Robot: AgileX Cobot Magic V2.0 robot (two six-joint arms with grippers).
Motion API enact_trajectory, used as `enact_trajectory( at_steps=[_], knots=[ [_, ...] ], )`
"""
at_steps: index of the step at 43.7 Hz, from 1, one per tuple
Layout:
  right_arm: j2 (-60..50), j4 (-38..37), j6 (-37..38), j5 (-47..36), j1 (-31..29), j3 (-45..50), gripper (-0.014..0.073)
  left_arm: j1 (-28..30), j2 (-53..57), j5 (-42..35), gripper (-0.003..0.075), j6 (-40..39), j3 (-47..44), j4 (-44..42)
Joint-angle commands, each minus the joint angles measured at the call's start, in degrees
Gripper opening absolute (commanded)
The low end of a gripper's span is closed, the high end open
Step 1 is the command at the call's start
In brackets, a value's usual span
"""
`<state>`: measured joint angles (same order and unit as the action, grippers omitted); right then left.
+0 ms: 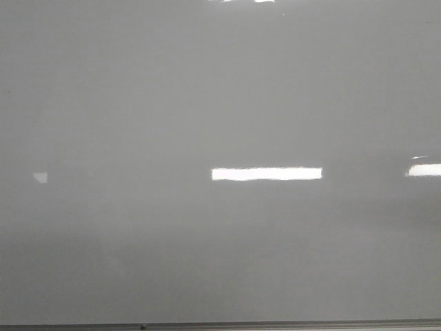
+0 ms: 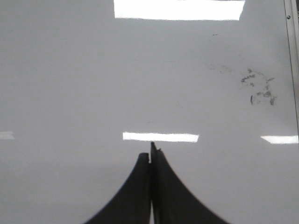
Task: Write number 7 on whiteboard
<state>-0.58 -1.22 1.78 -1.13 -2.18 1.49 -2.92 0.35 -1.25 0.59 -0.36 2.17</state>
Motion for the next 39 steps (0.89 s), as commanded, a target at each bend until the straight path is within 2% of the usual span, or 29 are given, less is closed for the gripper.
enact_trajectory(
  at_steps=[1,39],
  knots=[
    [-1.0,-0.5,0.0,-5.1,0.0,-0.1,-0.0067,-0.5,0.7,-4.5,-0.0020,-0.6,-0.8,0.5],
    [-1.0,-0.5,0.0,-6.6,0.0,-0.1,-0.0067,-0.5,0.7,-5.3,-0.0021,-0.6,-0.8,0.5]
  ],
)
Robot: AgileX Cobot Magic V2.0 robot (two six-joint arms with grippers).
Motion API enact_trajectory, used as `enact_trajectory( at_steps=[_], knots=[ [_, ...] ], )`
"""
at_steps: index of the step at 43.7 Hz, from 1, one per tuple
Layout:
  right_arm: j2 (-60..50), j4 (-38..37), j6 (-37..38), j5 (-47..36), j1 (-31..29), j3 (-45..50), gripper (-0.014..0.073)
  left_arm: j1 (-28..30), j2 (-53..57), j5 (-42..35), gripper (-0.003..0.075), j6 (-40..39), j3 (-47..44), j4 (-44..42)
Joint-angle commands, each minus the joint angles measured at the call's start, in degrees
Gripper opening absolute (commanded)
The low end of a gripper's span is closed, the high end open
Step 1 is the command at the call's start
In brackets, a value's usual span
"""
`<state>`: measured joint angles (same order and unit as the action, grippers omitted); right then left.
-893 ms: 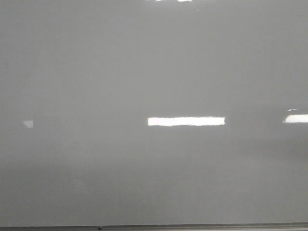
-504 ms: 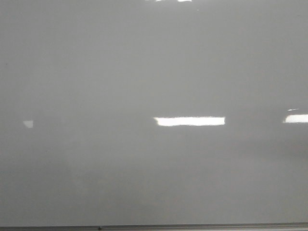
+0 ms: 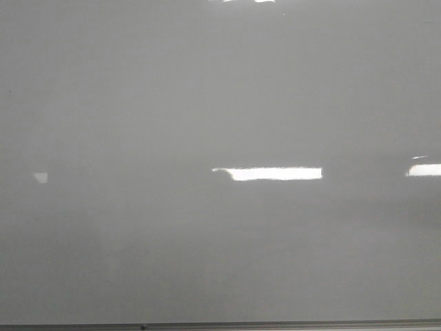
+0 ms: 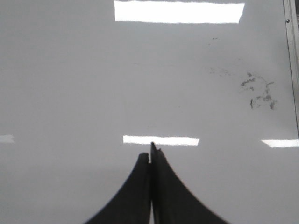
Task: Write number 7 on whiteboard
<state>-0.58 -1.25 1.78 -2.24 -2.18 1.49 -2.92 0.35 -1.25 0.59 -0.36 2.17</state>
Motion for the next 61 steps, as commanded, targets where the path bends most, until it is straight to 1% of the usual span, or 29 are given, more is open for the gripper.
enact_trajectory(
  at_steps=[1,6,15,23,30,37,44,47,50,57,61],
  knots=[
    [-1.0,-0.5,0.0,-5.5,0.0,-0.1,-0.0067,-0.5,0.7,-5.6,-0.0021,-0.6,-0.8,0.5],
    [-1.0,-0.5,0.0,-5.4,0.1,-0.4,-0.0067,-0.5,0.7,-7.7,-0.0020,-0.6,-0.8,0.5],
    [-1.0,-0.4,0.7,-1.7,1.4,-4.3,-0.0067,-0.5,0.7,-5.7,-0.0021,-0.6,2.3,0.5],
    [1.2,-0.4,0.8,5.5,4.1,-10.8,-0.0067,-0.5,-0.1,1.2,-0.0021,-0.6,9.1,0.5],
    [7.3,-0.4,0.8,13.3,4.5,-19.8,-0.0067,-0.5,-3.2,7.0,-0.0021,-0.6,17.6,0.5],
    [15.2,-0.4,0.8,22.2,4.5,-30.5,-0.0067,-0.5,-9.7,13.6,-0.0020,-0.6,27.7,0.5],
    [24.1,-0.4,0.8,29.3,4.5,-38.8,-0.0067,-0.5,-17.9,23.0,-0.0021,-0.6,37.2,0.5],
    [26.9,-0.4,0.8,30.6,4.5,-40.6,-0.0067,-0.5,-21.7,27.6,-0.0021,-0.6,40.3,0.5],
    [29.7,-0.4,0.8,30.8,4.5,-41.7,-0.0067,-0.5,-24.3,30.2,-0.0020,-0.6,41.6,0.5],
    [34.8,-0.4,0.8,31.0,4.5,-41.6,-0.0067,-0.5,-29.7,30.6,-0.0020,-0.6,41.8,0.5],
    [37.8,-0.4,0.8,30.4,4.5,-41.6,-0.0067,-0.5,-31.7,32.8,-0.0021,-0.6,41.8,0.5]
  ],
)
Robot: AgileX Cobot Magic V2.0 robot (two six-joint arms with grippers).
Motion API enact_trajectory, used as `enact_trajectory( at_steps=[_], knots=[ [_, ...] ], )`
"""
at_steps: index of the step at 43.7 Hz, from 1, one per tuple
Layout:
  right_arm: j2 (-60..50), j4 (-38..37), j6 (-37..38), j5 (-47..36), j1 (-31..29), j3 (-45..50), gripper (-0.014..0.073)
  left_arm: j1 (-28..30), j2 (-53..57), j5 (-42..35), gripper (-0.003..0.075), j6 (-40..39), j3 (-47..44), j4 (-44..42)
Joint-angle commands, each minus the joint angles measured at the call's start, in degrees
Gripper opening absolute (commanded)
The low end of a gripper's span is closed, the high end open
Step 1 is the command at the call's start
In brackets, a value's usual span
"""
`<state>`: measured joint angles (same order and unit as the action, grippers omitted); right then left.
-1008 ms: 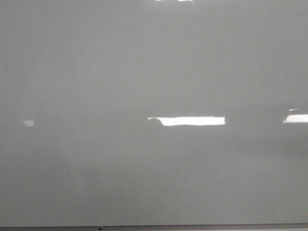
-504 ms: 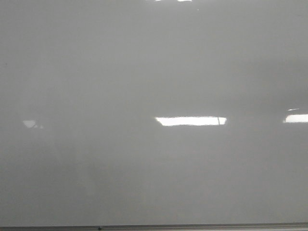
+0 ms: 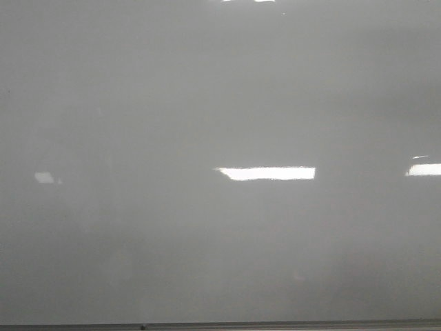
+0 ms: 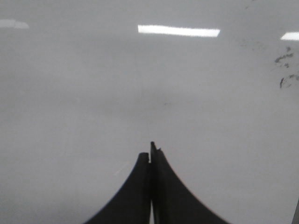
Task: Write number 7 on whiteboard
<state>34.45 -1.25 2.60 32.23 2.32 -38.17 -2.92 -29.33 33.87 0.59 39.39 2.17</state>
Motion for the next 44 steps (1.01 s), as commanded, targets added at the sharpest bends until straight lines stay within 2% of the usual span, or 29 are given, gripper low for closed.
enact_trajectory(
  at_steps=[1,10,14,18,20,22,23,25,27,30,38,44],
  knots=[
    [3.2,-0.4,0.0,-4.1,0.0,-2.0,-0.0067,-0.5,-2.5,-2.2,-0.0020,-0.6,1.9,0.5],
    [8.3,-0.4,-2.6,-2.8,0.0,-2.0,-0.0063,-0.5,-6.7,-2.9,-0.0020,-0.6,1.1,0.5],
    [9.5,-0.4,-2.9,-2.4,0.0,-2.0,0.0003,-0.5,-8.4,-2.4,0.0008,-0.6,1.1,0.1],
    [9.7,-0.4,-2.9,-2.4,0.0,-2.0,0.0172,-0.5,-9.9,-1.7,0.0131,-0.6,1.1,-0.8],
    [9.7,-0.4,-2.9,-2.4,0.0,-2.0,0.0300,-0.5,-10.8,-1.7,0.0221,-0.6,1.1,-1.6],
    [9.7,-0.4,-2.9,-2.4,0.0,-2.0,0.0402,-0.5,-11.5,-1.7,0.0334,-0.6,1.1,-1.7],
    [9.7,-0.4,-2.9,-2.4,0.0,-2.0,0.0447,-0.5,-11.8,-1.8,0.0365,-0.6,1.1,-1.7],
    [9.7,-0.4,-2.6,-2.4,0.0,-2.0,0.0516,-0.2,-12.5,-1.9,0.0462,-0.6,1.1,-1.7],
    [9.7,-0.4,-2.6,-2.4,0.0,-2.0,0.0558,0.1,-13.4,-1.9,0.0523,-0.9,1.1,-1.7],
    [9.7,-0.4,-2.6,-2.6,0.0,-2.0,0.0574,1.3,-14.9,-2.2,0.0563,-3.2,1.1,-2.2],
    [9.7,-0.4,-2.6,-2.7,0.0,-2.0,0.0574,4.9,-20.4,-4.3,0.0564,-5.3,1.1,-2.6],
    [9.7,-0.4,-2.6,-2.9,0.0,-2.0,0.0574,5.0,-25.3,-7.3,0.0564,-5.3,1.1,-1.1]
  ],
)
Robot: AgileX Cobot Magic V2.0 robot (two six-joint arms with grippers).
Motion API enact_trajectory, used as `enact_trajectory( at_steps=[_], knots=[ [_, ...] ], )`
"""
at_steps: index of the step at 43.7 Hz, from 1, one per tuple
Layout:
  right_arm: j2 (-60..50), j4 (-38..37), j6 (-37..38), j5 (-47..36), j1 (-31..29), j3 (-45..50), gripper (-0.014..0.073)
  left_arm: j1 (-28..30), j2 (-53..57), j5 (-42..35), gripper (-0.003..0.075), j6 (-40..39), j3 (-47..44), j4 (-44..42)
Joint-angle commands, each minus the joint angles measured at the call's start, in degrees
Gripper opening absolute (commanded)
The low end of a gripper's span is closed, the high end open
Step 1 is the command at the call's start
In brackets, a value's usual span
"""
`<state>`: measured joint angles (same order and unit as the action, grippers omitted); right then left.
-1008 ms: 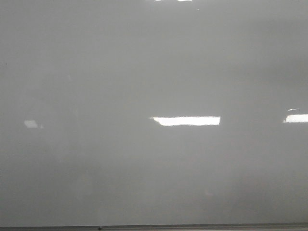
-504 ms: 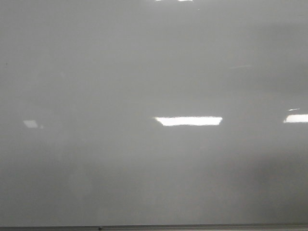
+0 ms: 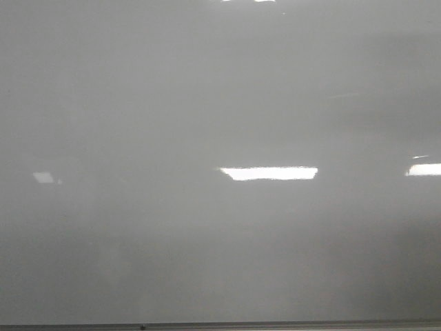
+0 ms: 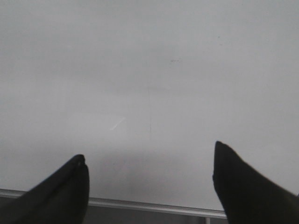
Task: Write number 7 on whiteboard
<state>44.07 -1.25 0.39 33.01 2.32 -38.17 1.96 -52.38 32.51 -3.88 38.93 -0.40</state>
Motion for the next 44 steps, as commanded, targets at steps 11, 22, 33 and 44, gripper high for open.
enact_trajectory(
  at_steps=[11,22,33,44],
  knots=[
    [0.0,-0.4,-0.4,-3.7,0.0,-2.0,0.0574,0.1,-11.4,-16.4,0.0563,-0.9,1.5,2.1],
    [0.0,-0.4,-0.4,-3.7,0.0,-2.0,0.0574,0.1,-19.1,-24.3,0.0563,-0.9,1.5,2.6],
    [0.0,-0.4,-0.4,-3.7,0.0,-2.0,0.0574,0.1,-24.4,-31.1,0.0545,-0.9,1.5,2.6],
    [0.0,-0.4,-0.4,-3.7,0.0,-2.0,0.0574,0.1,-27.2,-35.6,0.0403,-0.9,1.5,2.6]
  ],
)
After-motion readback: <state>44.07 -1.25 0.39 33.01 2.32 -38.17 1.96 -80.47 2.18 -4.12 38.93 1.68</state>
